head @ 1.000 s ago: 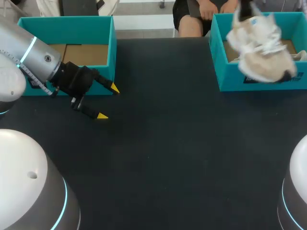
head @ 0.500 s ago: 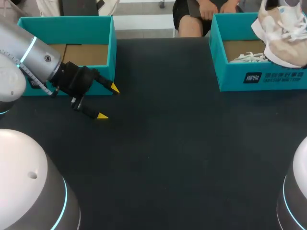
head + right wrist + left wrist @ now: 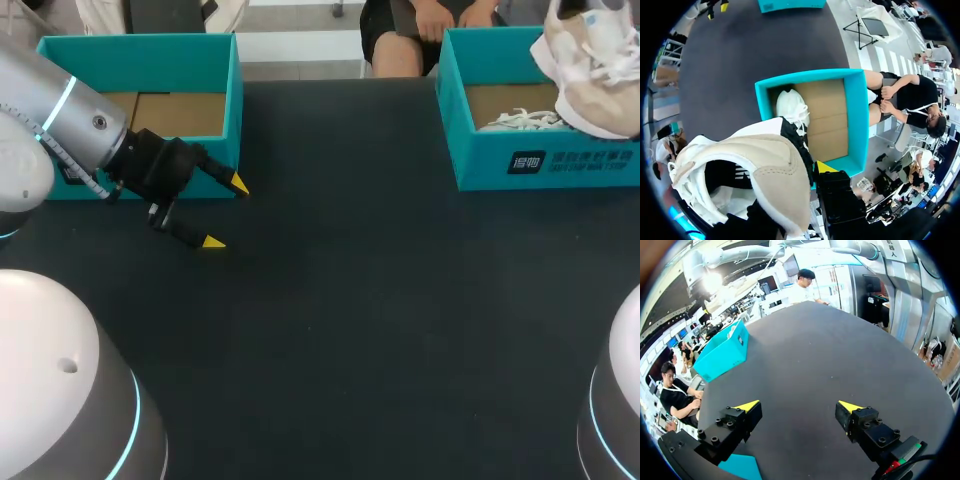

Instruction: Take the shoe out of the shoebox, open the shoe tongue, remove and reinsert the insole, then place the shoe into the shoebox

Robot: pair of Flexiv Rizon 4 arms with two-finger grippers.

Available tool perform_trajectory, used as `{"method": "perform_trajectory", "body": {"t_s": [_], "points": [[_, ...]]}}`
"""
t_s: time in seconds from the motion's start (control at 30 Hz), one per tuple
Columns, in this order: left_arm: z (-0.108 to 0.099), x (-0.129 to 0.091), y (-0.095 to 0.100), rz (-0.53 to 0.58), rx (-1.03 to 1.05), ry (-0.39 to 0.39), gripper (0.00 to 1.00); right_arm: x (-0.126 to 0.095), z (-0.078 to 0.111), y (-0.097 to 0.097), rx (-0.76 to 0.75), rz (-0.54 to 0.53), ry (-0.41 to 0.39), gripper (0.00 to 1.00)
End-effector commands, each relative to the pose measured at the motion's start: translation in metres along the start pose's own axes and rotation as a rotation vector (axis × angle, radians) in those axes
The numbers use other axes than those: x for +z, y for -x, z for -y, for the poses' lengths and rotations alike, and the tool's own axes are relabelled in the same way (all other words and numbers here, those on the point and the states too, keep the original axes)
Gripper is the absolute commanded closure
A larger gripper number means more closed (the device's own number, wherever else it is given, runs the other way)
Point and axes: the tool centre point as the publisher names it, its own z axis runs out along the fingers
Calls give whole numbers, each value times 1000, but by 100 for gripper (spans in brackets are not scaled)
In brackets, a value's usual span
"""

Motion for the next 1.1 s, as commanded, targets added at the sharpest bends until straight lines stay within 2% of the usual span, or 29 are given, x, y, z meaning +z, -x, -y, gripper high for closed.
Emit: {"method": "perform_trajectory", "body": {"t_s": [0.03, 0.23, 0.27, 0.33, 0.4, 0.47, 0.53, 0.57, 0.6, 0.73, 0.77, 0.8, 0.93, 0.97, 1.0, 1.1], "points": [[1, 0, 0, -2, 0, 4, 0, 25, 11, 50, 8, -29, 4, 100], [1, 0, 0, -2, 0, 4, 0, 52, 45, 94, 123, -56, -27, 100], [1, 0, 0, -2, 0, 4, 0, 54, 50, 100, 137, -34, -27, 100], [1, 0, 0, -2, 0, 4, 0, 55, 59, 107, 202, -46, -46, 100], [1, 0, 0, -2, 0, 4, 0, 56, 72, 112, 356, -58, -67, 100], [1, 0, 0, -2, 0, 4, 0, 56, 80, 112, 498, -68, -84, 100], [1, 0, 0, -2, 0, 4, 0, 56, 84, 109, 647, -38, -54, 100], [1, 0, 0, -2, 0, 4, 0, 56, 84, 108, 721, -45, -73, 100], [1, 0, 0, -2, 0, 4, 0, 56, 84, 107, 769, -16, -37, 100], [1, 0, 0, -2, 0, 4, 0, 57, 83, 104, 990, -25, -29, 100], [1, 0, 0, -2, 0, 4, 0, 57, 83, 104, 1046, -1, 18, 100], [1, 0, 0, -2, 0, 4, 0, 56, 83, 102, 1099, -42, -20, 100], [1, 0, 0, -2, 0, 4, 0, 55, 89, 96, 1213, -6, -2, 100], [1, 0, 0, -2, 0, 4, 0, 56, 93, 90, 1254, -62, -49, 100], [1, 0, 0, -2, 0, 4, 0, 56, 98, 83, 1293, -65, -45, 100], [1, 0, 0, -2, 0, 4, 0, 56, 98, 83, 1293, -65, -45, 100]]}}
